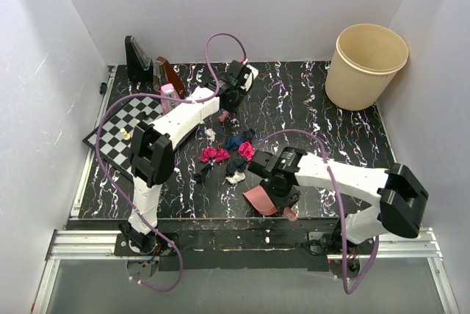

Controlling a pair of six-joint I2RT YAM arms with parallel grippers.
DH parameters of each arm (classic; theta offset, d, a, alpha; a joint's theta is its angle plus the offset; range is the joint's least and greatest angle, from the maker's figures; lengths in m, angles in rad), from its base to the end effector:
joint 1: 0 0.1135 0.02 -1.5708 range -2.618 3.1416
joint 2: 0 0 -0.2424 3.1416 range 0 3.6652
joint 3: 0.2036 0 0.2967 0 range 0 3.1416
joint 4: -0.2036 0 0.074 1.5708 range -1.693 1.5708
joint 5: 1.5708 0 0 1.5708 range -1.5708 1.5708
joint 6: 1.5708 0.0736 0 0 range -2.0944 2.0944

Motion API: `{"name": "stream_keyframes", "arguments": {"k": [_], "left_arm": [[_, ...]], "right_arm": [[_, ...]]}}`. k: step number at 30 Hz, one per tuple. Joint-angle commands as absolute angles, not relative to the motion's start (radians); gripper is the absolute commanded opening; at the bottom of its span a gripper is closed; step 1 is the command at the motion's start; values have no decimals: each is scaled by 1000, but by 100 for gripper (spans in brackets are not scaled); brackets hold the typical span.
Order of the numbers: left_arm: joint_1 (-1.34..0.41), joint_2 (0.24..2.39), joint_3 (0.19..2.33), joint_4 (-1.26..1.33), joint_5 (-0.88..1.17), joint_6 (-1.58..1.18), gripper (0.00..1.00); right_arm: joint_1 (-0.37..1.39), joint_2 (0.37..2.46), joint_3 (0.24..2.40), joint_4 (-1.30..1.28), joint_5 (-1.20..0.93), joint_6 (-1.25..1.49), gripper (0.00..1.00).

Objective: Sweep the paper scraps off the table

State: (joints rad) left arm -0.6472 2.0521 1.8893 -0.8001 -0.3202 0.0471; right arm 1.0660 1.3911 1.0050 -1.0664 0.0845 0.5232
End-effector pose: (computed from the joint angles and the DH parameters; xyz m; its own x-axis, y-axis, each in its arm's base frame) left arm 0.4215 -0.2895 0.2224 -0.6339 0.5351 -0.5583 0.4593 0.8414 0.2850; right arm 0.1437 0.2472 0.1518 -0.8494 -0.5077 -0.1441 -0.5113 0.8593 -0.0136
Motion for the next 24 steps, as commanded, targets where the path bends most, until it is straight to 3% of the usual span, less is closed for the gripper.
{"name": "stream_keyframes", "arguments": {"k": [1, 10, 24], "left_arm": [[-647, 2032, 1960, -807, -200, 166, 0], [-684, 2085, 2012, -1004, -74, 218, 0], [-726, 2076, 2028, -1245, 58, 123, 0]], "right_arm": [[1112, 1452, 1061, -1034, 113, 552, 1], [1098, 1601, 1167, -943, 209, 511, 1], [954, 1719, 1210, -818, 158, 431, 1]]}}
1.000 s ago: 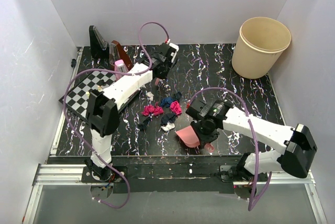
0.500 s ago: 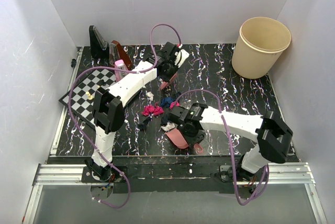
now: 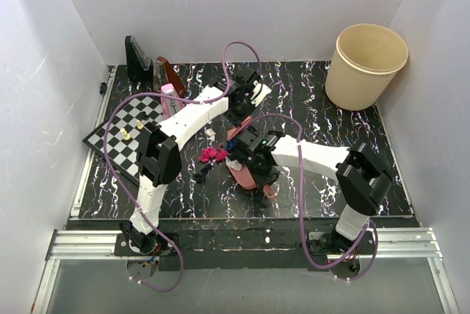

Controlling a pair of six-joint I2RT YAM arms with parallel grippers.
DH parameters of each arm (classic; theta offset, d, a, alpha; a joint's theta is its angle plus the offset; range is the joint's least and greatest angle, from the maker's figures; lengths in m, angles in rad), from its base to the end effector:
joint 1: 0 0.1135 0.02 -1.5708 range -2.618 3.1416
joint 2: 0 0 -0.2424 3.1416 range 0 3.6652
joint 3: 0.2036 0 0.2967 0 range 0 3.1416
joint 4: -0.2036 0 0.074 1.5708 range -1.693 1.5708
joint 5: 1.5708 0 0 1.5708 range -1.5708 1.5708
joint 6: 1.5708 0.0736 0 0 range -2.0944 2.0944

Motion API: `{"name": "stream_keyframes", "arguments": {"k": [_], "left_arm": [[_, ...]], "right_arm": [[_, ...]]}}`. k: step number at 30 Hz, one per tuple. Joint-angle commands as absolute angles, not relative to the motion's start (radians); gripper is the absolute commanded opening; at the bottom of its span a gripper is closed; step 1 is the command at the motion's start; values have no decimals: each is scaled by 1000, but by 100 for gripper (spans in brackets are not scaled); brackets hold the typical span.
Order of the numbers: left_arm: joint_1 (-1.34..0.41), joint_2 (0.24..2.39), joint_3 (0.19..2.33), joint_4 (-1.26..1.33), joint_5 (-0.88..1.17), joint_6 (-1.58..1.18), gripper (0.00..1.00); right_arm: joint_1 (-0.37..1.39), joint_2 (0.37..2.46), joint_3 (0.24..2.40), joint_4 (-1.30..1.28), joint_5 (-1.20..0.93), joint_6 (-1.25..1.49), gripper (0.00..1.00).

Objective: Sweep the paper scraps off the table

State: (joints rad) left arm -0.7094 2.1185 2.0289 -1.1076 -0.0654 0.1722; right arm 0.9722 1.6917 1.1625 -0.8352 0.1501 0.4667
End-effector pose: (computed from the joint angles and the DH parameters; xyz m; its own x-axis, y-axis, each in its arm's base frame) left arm 0.3786 -0.3187 0.2169 -0.5877 0.7299 -0.3491 0.7436 0.6573 0.1225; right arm 0.2122 0.2916 0.1156 -0.8523 -0.4600 -0.2489 -0.4659 0.8840 -0.0385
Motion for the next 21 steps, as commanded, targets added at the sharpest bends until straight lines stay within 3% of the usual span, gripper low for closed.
{"name": "stream_keyframes", "arguments": {"k": [1, 13, 21], "left_arm": [[-729, 2072, 2028, -1256, 73, 115, 0], [-798, 1925, 1916, -1299, 107, 78, 0], [-807, 1830, 1904, -1266, -100, -23, 0]], "right_arm": [[951, 1729, 1218, -816, 161, 423, 1], [948, 1717, 1167, -720, 227, 380, 1], [959, 1629, 1089, -666, 285, 351, 1]]}}
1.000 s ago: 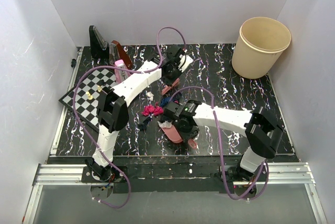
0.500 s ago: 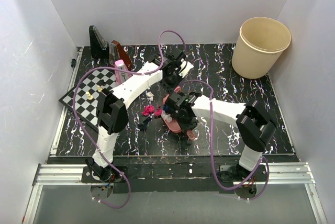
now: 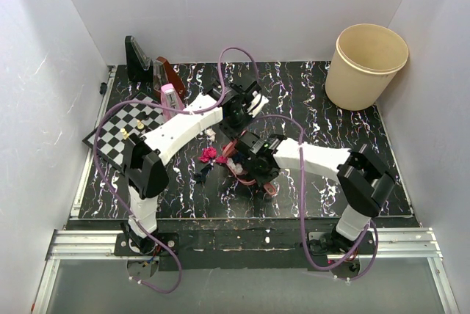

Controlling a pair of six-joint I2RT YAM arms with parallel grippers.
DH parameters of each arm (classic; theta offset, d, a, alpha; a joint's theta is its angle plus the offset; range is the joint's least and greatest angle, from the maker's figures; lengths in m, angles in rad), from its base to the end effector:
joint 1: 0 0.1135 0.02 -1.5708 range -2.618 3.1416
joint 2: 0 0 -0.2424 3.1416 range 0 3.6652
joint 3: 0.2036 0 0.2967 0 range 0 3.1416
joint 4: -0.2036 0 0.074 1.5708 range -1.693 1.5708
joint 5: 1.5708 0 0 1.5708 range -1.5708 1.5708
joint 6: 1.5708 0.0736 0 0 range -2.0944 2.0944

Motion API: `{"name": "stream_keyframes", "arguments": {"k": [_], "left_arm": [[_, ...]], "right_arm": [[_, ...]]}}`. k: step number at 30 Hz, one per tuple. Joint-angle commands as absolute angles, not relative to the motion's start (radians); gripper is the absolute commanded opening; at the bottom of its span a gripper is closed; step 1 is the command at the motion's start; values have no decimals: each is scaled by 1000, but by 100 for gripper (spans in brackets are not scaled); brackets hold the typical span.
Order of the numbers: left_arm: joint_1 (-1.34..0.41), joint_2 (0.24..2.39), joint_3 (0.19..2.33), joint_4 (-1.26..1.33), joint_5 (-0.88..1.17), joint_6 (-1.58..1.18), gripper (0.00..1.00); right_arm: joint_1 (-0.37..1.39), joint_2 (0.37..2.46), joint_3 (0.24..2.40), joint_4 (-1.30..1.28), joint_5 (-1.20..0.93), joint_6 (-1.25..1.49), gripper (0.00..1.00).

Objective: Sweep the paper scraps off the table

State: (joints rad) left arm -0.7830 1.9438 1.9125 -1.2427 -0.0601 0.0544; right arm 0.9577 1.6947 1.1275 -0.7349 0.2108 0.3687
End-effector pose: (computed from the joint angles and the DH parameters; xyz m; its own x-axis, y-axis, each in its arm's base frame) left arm 0.3177 -0.3099 0.2491 -0.6392 0.7127 -0.2889 0.7275 0.6822 0.0732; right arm 0.2232 0.2905 0.1078 -0.7942 -0.5164 -0.3203 -0.5163 0.8514 -0.0925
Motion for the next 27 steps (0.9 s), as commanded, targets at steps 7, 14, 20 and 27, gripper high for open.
{"name": "stream_keyframes", "arguments": {"k": [7, 14, 20, 27], "left_arm": [[-692, 1678, 1716, -1033, -84, -199, 0], [-615, 1473, 1477, -824, -72, -310, 0], [-598, 1375, 1378, -807, -126, -351, 0], [-597, 1230, 1269, -802, -183, -374, 0]], "right_arm": [[960, 1491, 993, -609, 262, 362, 1], [960, 1396, 945, -621, 230, 377, 1], [951, 1353, 1021, -744, 258, 394, 1], [881, 1325, 1170, -874, 255, 379, 1]]}}
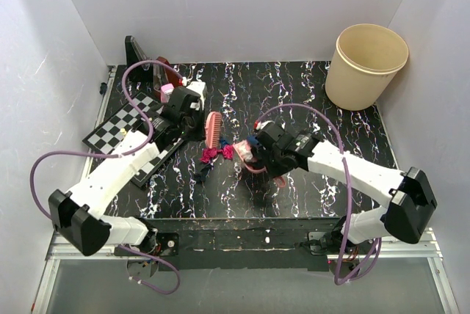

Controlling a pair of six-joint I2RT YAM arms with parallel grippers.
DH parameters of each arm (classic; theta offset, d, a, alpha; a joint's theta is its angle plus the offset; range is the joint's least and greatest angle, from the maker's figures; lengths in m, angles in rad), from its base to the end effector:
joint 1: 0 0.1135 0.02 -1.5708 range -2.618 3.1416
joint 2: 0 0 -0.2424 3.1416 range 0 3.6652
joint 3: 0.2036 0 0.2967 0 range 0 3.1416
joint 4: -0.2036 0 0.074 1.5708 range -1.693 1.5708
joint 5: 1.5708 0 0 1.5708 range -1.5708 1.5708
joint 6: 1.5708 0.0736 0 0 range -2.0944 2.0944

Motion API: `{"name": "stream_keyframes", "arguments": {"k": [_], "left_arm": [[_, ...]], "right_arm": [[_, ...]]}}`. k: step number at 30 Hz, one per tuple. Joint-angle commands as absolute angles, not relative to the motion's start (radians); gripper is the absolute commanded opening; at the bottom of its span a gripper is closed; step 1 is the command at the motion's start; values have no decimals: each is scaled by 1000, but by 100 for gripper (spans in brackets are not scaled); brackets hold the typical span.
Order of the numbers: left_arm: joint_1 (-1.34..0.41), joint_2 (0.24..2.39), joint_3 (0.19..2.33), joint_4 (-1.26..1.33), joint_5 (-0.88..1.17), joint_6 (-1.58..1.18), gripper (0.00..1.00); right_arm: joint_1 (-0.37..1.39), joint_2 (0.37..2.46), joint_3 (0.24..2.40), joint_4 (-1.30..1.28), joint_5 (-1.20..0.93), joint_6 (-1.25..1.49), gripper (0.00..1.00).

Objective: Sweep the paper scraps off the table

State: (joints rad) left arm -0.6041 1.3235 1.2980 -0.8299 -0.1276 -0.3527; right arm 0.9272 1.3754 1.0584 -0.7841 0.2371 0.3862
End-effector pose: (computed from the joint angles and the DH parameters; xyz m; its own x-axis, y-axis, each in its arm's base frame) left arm 0.2926 -0.1906 0.2901 -0.7539 0.1040 -0.6487 0.2497 0.9587 -0.1364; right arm 0.2140 0.2565 0.1879 -0.7645 -0.4090 -0.4982 -0.4596 0.8878 -0.0235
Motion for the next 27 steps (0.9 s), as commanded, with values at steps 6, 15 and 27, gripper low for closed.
{"name": "stream_keyframes", "arguments": {"k": [6, 15, 27], "left_arm": [[-597, 1125, 1224, -781, -225, -342, 0], [-598, 1086, 1122, -710, -311, -236, 0], [-597, 1037, 1040, -660, -298, -213, 0]], "right_arm": [[786, 1327, 1320, -940, 258, 338, 1], [588, 1460, 1684, -1109, 233, 299, 1], [215, 1768, 2283, -1322, 63, 287, 1]]}}
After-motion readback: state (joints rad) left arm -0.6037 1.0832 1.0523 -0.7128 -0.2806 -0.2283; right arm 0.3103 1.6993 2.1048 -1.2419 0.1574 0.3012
